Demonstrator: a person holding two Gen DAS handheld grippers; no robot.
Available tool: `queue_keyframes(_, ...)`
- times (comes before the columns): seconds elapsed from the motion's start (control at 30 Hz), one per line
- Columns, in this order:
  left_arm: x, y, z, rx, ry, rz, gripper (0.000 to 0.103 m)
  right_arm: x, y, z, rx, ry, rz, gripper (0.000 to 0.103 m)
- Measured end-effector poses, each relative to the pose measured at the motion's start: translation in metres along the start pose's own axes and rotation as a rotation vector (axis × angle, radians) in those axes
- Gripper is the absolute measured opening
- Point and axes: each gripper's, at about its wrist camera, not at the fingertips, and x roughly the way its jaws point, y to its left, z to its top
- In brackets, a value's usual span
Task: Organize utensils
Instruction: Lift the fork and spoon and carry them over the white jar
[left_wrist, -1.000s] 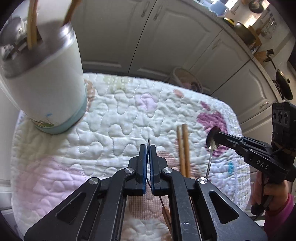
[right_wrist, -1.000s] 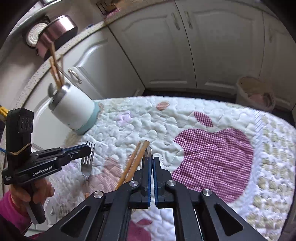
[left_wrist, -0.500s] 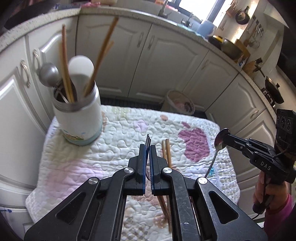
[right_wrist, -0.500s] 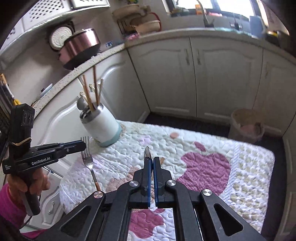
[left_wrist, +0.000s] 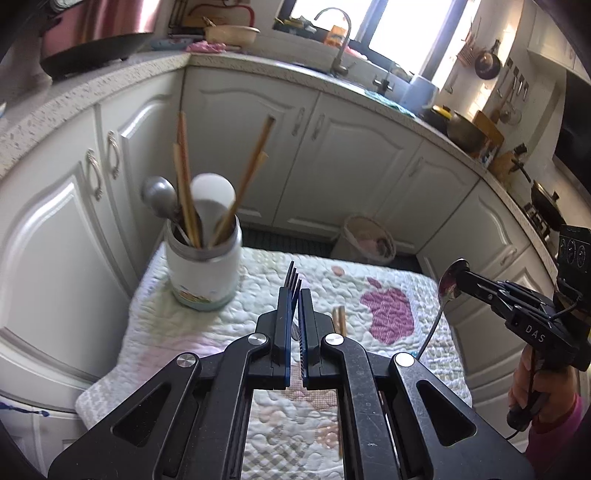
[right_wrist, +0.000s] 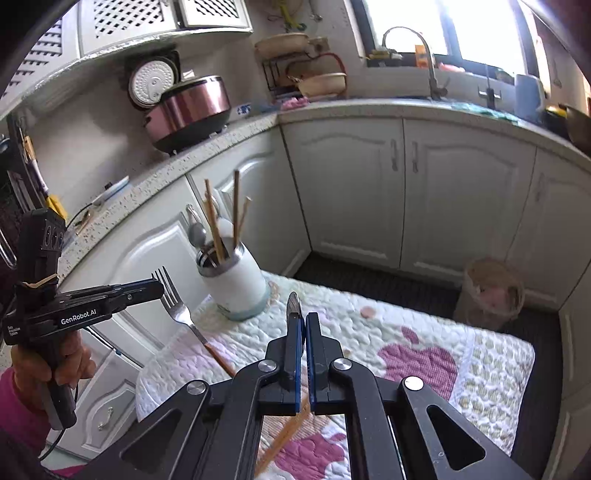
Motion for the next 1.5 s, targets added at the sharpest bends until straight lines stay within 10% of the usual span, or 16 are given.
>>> queue_keyframes(0.73,-0.077,0.072,0.111,-0.099,-0.250,0.218,0.002,0.041,0.082,0.122,-0.076,-0.146,-0.018,0.002)
queue_keyframes(1.5,-0.006,0.086,0.109,-0.041,-0.169,0.339,0.002,0.149,0.128,0.145,-0.277,-0.160,-0.100,0.002)
